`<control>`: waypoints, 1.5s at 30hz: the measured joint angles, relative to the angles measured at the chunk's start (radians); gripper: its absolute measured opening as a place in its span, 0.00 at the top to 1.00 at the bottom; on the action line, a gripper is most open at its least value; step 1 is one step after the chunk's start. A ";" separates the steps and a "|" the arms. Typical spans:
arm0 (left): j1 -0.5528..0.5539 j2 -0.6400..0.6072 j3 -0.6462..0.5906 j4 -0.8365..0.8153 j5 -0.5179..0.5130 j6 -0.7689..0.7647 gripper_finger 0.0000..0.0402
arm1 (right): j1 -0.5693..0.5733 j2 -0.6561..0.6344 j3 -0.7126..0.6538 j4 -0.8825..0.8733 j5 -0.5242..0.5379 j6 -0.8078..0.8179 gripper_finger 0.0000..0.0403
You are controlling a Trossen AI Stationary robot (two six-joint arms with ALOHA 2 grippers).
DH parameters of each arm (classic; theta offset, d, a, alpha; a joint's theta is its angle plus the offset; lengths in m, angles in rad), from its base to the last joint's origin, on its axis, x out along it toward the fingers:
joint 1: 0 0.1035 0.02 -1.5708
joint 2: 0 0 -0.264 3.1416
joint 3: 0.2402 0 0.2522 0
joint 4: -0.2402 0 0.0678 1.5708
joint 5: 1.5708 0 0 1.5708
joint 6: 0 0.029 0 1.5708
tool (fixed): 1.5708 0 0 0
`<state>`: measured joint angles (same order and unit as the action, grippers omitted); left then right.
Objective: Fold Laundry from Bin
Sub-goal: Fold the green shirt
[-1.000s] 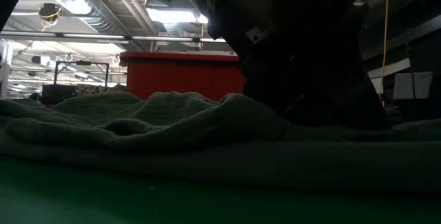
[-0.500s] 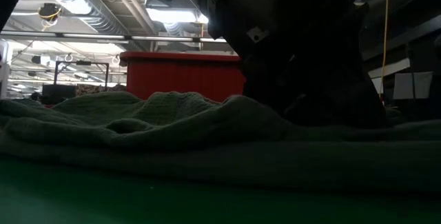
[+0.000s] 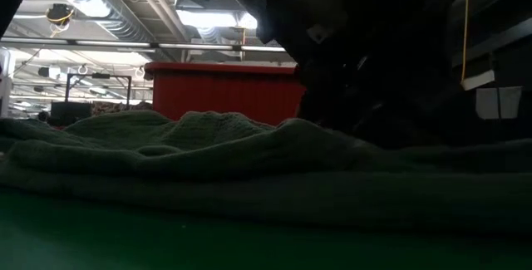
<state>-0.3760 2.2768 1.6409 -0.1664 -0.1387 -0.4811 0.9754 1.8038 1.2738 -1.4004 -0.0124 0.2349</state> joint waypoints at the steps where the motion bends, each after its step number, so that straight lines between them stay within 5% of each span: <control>1: 0.000 0.000 0.000 0.014 0.000 0.013 0.62 | 0.010 0.000 0.000 0.014 0.000 0.016 0.91; 13: 0.040 -0.005 0.028 0.136 0.003 0.189 0.64 | 0.115 0.000 0.001 0.242 -0.052 0.055 0.95; 17: 0.055 -0.040 0.096 -0.025 0.001 0.278 0.69 | 0.120 0.000 0.002 0.278 -0.052 0.055 0.93; 29: 0.021 -0.094 0.322 -0.674 -0.036 0.198 0.84 | 0.117 0.000 0.002 0.297 -0.086 0.070 0.93; 34: -0.020 -0.090 0.322 -0.673 -0.046 0.164 0.89 | 0.117 0.000 0.002 0.297 -0.104 0.104 0.91; 45: -0.097 -0.085 0.321 -0.600 -0.089 0.133 0.86 | 0.117 0.000 0.002 0.293 -0.087 0.154 0.69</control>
<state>-0.4729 2.1914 1.9617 -0.7661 -0.2272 -0.3482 1.0927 1.8038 1.2755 -1.1072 -0.0994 0.3893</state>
